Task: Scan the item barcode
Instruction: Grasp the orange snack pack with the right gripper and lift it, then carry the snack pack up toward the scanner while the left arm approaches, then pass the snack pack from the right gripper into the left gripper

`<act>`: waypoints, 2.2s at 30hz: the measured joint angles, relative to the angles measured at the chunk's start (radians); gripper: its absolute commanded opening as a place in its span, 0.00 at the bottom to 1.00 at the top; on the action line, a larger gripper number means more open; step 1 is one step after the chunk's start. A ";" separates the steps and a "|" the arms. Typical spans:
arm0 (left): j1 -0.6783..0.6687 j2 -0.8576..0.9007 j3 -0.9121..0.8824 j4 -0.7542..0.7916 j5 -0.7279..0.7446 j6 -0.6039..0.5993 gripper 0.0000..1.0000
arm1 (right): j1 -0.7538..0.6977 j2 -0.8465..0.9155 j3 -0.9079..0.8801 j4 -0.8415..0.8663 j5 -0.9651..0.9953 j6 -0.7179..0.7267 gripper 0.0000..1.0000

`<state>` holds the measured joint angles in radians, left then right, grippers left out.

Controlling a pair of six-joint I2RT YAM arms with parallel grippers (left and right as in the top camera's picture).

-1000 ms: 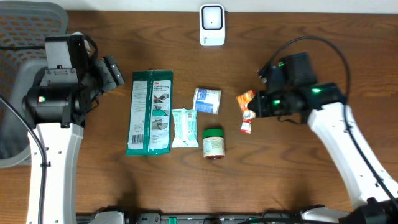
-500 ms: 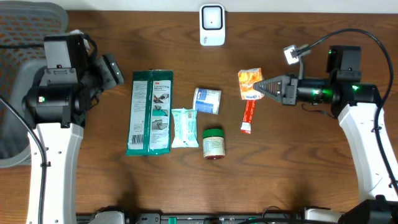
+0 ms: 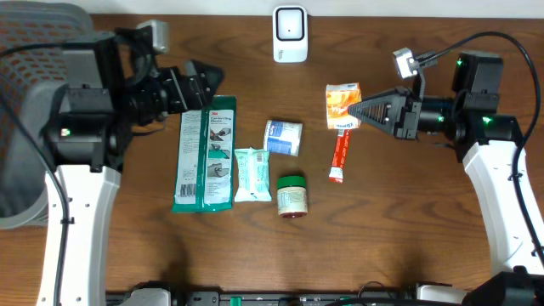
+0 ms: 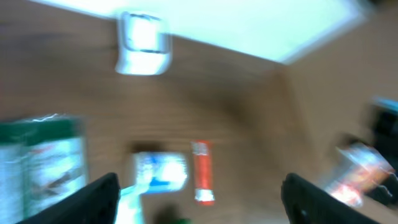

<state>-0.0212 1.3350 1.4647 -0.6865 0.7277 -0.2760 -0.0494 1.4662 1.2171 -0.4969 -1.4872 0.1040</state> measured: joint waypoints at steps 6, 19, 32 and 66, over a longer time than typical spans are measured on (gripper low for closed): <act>-0.128 0.000 0.000 0.150 0.189 0.007 0.81 | 0.009 0.000 0.000 0.271 -0.008 0.270 0.01; -0.266 0.000 0.000 0.261 0.255 0.011 0.80 | 0.139 0.000 0.001 0.847 0.073 0.842 0.01; -0.271 0.000 0.000 0.272 0.262 0.011 0.75 | 0.236 0.000 0.001 0.883 0.176 0.975 0.01; -0.270 0.000 0.000 0.283 0.242 0.015 0.59 | 0.276 0.000 0.001 0.883 0.174 0.990 0.01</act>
<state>-0.2916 1.3354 1.4647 -0.4034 0.9695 -0.2611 0.2268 1.4662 1.2179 0.3862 -1.3128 1.0939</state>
